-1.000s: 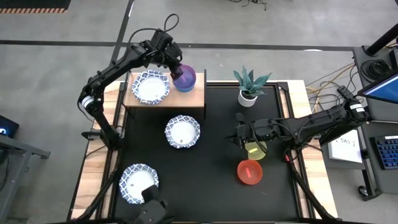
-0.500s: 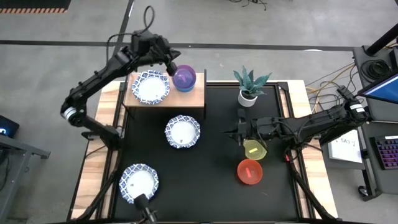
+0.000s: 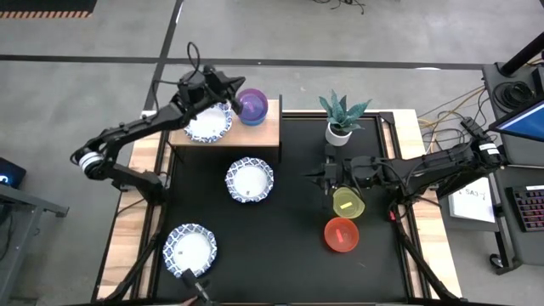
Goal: Place and stack bowls onto a shelf
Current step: Stack the small purple bowl on top of the small blue bowl on the shelf
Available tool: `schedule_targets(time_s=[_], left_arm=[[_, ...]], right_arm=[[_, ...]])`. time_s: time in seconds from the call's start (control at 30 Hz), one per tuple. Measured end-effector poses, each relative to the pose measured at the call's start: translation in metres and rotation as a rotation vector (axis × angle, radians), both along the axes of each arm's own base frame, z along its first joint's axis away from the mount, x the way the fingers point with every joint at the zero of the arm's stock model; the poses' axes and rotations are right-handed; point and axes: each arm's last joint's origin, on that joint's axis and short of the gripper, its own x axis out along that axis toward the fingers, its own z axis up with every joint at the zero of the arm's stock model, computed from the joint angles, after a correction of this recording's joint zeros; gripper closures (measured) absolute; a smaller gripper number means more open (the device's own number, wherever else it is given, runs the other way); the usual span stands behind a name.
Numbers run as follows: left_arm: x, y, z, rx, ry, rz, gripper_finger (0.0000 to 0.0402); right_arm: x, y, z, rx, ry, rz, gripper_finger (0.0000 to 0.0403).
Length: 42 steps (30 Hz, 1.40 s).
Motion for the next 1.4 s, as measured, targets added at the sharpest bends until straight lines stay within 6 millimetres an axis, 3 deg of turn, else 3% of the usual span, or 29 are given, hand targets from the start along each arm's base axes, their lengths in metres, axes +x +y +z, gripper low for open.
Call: schedule_targets(time_s=[0.17, 0.43, 0.6, 0.73, 0.9, 1.17, 1.4], left_arm=[[0.005, 0.007, -0.027, -0.06, 0.054, 0.046, 0.0402], [0.007, 0.011, -0.036, -0.118, 0.06, 0.089, 0.0402], [0.004, 0.006, -0.03, -0.157, 0.019, 0.085, 0.0402], [-0.006, -0.004, -0.009, -0.116, -0.036, 0.068, 0.0402], [-0.02, -0.034, 0.012, -0.093, -0.086, -0.092, 0.0401], [-0.043, -0.094, 0.006, -0.052, -0.143, -0.257, 0.0401], [-0.071, -0.118, -0.009, -0.061, -0.206, -0.281, 0.0401]], right_arm=[[0.0, 0.0, 0.002, 0.004, -0.022, -0.001, 0.0394], [0.001, -0.001, 0.004, 0.003, -0.039, -0.018, 0.0394], [0.002, -0.006, 0.007, 0.008, -0.073, -0.039, 0.0394], [0.002, -0.019, 0.009, 0.025, -0.098, -0.099, 0.0394], [0.007, -0.048, 0.012, 0.064, -0.125, -0.216, 0.0394], [0.053, -0.094, 0.025, -0.044, -0.086, -0.33, 0.0394], [0.105, -0.14, 0.055, -0.102, -0.097, -0.422, 0.0394]])
